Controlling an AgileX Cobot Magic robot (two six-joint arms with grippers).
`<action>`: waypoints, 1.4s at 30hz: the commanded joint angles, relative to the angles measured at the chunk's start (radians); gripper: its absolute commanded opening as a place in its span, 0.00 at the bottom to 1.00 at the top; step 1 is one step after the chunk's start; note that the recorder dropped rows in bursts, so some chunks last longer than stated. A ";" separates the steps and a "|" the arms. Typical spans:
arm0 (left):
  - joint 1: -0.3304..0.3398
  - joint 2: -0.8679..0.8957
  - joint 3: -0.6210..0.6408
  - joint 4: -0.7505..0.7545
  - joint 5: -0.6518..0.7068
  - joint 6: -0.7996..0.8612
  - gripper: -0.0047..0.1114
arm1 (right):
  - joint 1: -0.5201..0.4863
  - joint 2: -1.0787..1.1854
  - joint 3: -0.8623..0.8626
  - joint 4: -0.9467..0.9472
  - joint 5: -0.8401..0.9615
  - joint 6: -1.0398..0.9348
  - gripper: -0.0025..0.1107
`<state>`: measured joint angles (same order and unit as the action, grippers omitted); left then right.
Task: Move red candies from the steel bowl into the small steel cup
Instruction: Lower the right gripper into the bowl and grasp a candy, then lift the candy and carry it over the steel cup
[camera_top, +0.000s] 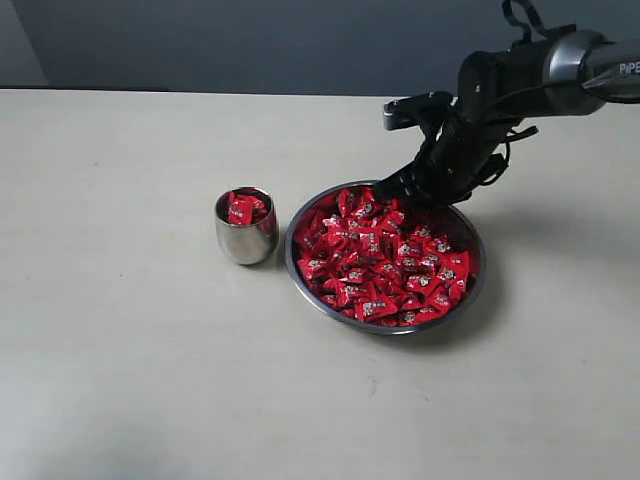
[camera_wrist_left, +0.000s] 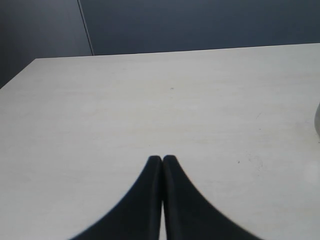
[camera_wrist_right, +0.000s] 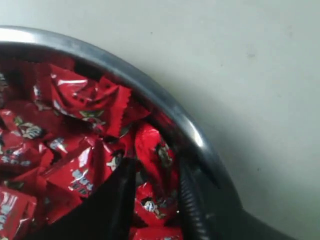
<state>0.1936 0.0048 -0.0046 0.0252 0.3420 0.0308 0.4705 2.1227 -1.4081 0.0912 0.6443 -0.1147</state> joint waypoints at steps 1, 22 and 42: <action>-0.007 -0.005 0.005 0.002 -0.008 -0.001 0.04 | -0.005 0.013 -0.004 -0.003 -0.004 -0.001 0.28; -0.007 -0.005 0.005 0.002 -0.008 -0.001 0.04 | -0.003 0.012 -0.064 -0.001 0.065 -0.004 0.01; -0.007 -0.005 0.005 0.002 -0.008 -0.001 0.04 | 0.179 -0.168 -0.104 0.155 0.157 -0.112 0.01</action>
<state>0.1936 0.0048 -0.0046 0.0252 0.3420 0.0308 0.6056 1.9703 -1.5050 0.2221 0.8381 -0.1927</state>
